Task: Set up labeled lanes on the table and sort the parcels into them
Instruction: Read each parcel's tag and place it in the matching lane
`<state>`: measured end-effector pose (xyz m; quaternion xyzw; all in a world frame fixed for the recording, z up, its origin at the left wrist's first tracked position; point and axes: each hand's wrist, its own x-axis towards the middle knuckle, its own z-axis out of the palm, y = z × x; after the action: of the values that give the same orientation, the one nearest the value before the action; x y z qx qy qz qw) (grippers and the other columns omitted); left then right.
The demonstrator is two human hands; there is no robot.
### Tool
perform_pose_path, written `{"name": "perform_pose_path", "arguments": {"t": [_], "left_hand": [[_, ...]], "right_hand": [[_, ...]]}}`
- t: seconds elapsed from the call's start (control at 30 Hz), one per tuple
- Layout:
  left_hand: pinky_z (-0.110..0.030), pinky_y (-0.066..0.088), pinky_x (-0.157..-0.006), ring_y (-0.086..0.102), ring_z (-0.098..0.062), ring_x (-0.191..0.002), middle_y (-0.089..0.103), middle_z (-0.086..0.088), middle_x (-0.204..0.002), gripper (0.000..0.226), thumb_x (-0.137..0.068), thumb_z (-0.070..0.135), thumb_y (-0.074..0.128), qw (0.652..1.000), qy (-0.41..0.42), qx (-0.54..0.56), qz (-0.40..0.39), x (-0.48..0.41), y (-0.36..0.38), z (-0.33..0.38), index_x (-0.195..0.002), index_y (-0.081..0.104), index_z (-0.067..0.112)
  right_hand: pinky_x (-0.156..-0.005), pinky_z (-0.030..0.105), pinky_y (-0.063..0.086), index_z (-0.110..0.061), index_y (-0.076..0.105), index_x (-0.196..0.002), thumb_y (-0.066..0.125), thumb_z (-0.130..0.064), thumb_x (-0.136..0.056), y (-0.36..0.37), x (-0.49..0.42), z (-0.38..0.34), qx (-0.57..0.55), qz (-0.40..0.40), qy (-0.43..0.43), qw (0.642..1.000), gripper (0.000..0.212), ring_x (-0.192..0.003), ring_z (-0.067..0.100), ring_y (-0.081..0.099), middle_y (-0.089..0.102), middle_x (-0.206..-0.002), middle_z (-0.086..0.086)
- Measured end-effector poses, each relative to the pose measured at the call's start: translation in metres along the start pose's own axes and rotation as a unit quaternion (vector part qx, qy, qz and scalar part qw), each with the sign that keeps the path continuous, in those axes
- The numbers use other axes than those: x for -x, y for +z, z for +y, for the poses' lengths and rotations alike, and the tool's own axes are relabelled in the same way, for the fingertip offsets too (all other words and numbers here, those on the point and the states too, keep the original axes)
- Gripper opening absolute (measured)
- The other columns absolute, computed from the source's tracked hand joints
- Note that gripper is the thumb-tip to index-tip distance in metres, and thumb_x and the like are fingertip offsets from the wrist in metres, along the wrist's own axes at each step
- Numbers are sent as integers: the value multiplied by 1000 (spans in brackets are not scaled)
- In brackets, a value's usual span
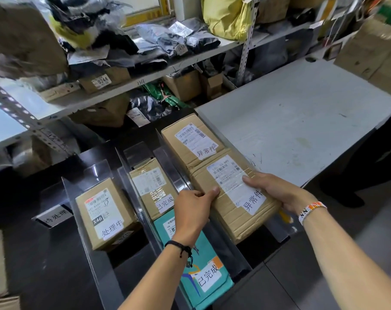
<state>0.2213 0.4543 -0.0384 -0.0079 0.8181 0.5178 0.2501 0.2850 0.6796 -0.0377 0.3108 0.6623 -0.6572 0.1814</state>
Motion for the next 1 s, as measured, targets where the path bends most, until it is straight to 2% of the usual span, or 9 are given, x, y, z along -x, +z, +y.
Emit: {"name": "perform_pose_path", "arguments": {"t": [0.23, 0.37, 0.43, 0.5, 0.57, 0.67, 0.73, 0.83, 1.0], "left_hand": [[-46, 61, -68, 75, -24, -72, 75, -3, -75, 42, -88, 49, 78, 999, -10, -50, 8, -15, -3, -11, -77, 74, 9], [-33, 57, -60, 71, -15, -73, 71, 2, -84, 34, -91, 49, 76, 998, -9, -62, 8, -18, -8, -11, -87, 62, 18], [-27, 50, -58, 67, -11, -74, 69, 3, -88, 35, -92, 52, 74, 997, -7, -75, -2, -18, -10, -11, -92, 59, 20], [-27, 48, -62, 64, -10, -78, 67, 5, -92, 37, -92, 55, 71, 996, -2, -94, -11, -19, -13, -12, -97, 58, 21], [-29, 48, -64, 62, -11, -79, 66, 4, -93, 39, -95, 59, 65, 993, 5, -114, -11, -17, -17, -11, -101, 58, 20], [-34, 53, -74, 63, -14, -87, 65, 3, -100, 39, -100, 61, 54, 991, 28, -131, 14, -12, -31, -7, -103, 57, 22], [-41, 56, -90, 63, -16, -101, 64, 2, -114, 39, -102, 62, 48, 990, 58, -126, 28, -8, -48, -4, -108, 56, 24], [-42, 45, -112, 52, -16, -130, 54, 3, -144, 54, -104, 59, 44, 985, 108, -119, 62, 2, -83, 1, -141, 54, 19], [-34, 27, -125, 33, -14, -150, 39, 0, -162, 56, -107, 50, 47, 956, 182, -142, 183, 29, -168, 0, -153, 47, 18]], "right_hand": [[-103, 48, 57, -26, 69, -127, 67, -35, -102, 18, -15, 0, 41, 36, -21, 998, 26, -102, 21, 78, 81, -110, -2], [-103, 48, 57, -33, 55, -148, 77, -67, -78, 17, -25, 2, 82, 65, -21, 994, 81, -106, 17, 76, 75, -125, -7], [-104, 47, 56, -34, 52, -151, 77, -71, -76, 15, -29, 6, 89, 62, -25, 994, 86, -109, 16, 75, 74, -129, -8], [-111, 48, 50, -36, 45, -156, 75, -83, -69, 21, -20, -1, 122, 76, -20, 989, 103, -125, 17, 67, 64, -146, -6], [-121, 47, 38, -33, 33, -163, 67, -77, -83, 30, -7, -15, 197, 110, -37, 974, 97, -146, 23, 48, 44, -163, -2], [-123, 50, 29, -28, 22, -166, 54, -66, -99, 48, 7, -36, 316, 192, -105, 923, 83, -156, 26, 30, 28, -171, 1], [-121, 51, 30, -28, 23, -165, 51, -65, -100, 68, 18, -55, 358, 233, -158, 890, 80, -155, 26, 31, 28, -171, 1], [-116, 49, 34, -27, 30, -161, 51, -62, -101, 111, 25, -80, 383, 259, -247, 852, 73, -148, 25, 39, 38, -165, 1], [-123, 46, 32, -27, 39, -159, 51, -67, -93, 218, 39, -117, 360, 198, -377, 830, 79, -153, 19, 35, 39, -166, 0]]}}
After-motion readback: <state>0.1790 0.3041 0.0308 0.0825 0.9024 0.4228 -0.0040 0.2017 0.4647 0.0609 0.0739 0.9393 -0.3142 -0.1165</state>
